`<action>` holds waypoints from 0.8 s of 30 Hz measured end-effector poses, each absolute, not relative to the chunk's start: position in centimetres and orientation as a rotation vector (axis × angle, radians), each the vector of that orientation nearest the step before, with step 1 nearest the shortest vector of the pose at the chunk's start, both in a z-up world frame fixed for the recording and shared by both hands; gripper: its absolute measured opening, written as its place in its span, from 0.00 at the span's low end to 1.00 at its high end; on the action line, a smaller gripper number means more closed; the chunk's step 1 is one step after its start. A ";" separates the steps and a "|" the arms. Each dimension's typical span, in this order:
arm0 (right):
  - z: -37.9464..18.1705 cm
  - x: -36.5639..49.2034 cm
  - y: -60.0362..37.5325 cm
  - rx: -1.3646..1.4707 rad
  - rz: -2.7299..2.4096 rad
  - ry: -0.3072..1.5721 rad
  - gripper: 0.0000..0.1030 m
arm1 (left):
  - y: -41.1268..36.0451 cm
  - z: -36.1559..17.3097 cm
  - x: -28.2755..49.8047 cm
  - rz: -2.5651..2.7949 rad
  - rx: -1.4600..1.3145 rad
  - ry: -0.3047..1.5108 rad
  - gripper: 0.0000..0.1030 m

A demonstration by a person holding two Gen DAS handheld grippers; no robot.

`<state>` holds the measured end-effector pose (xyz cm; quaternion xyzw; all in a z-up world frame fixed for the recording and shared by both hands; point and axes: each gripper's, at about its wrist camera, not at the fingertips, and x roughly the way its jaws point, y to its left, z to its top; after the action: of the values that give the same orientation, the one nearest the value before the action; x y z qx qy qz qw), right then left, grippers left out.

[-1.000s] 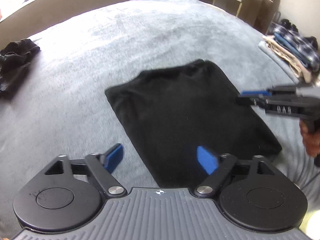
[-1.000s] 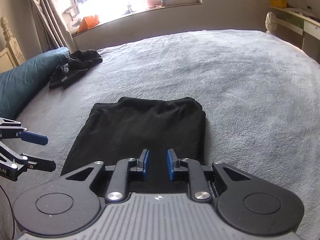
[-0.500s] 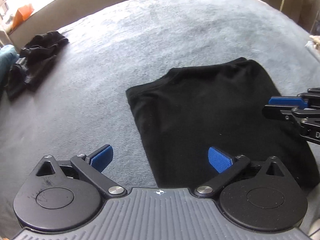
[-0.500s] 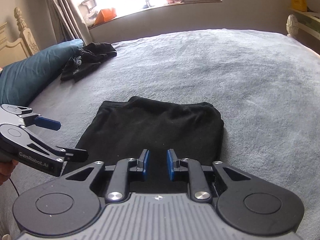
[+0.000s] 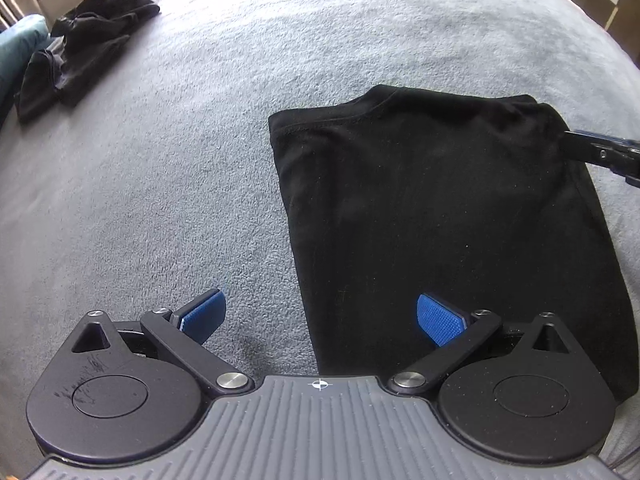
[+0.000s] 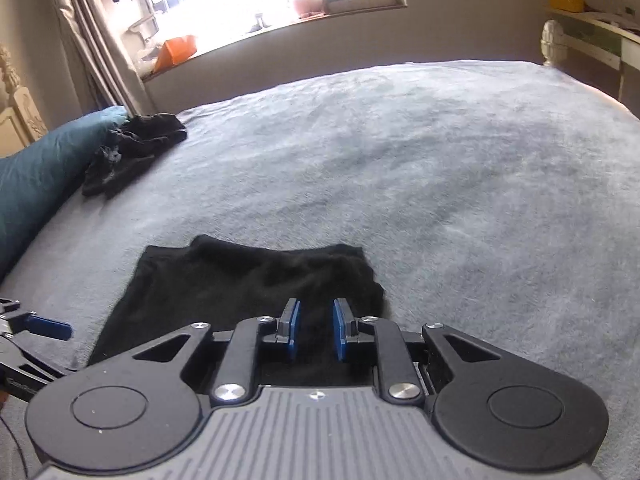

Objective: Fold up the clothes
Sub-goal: 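Move both open grippers to the same end of the folded black shirt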

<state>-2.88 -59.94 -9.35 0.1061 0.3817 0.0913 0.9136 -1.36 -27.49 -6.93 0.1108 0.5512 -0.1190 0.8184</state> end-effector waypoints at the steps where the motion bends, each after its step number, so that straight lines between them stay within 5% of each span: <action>1: -9.2 -2.6 -59.2 0.208 0.226 0.787 0.18 | -27.5 -6.9 -1.4 -0.253 0.232 1.178 1.00; 9: -11.9 0.9 -56.9 0.171 0.254 0.878 0.16 | -27.0 -6.8 -1.4 -0.237 0.209 1.201 1.00; 24: -9.5 -0.8 -60.2 0.296 0.139 0.772 0.18 | -27.9 -4.8 -0.7 -0.270 0.152 1.136 1.00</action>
<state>-0.77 -60.23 -9.52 0.1435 0.3747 0.0675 0.9135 -0.66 -27.92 -4.78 0.0716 0.5360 -0.1273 0.8315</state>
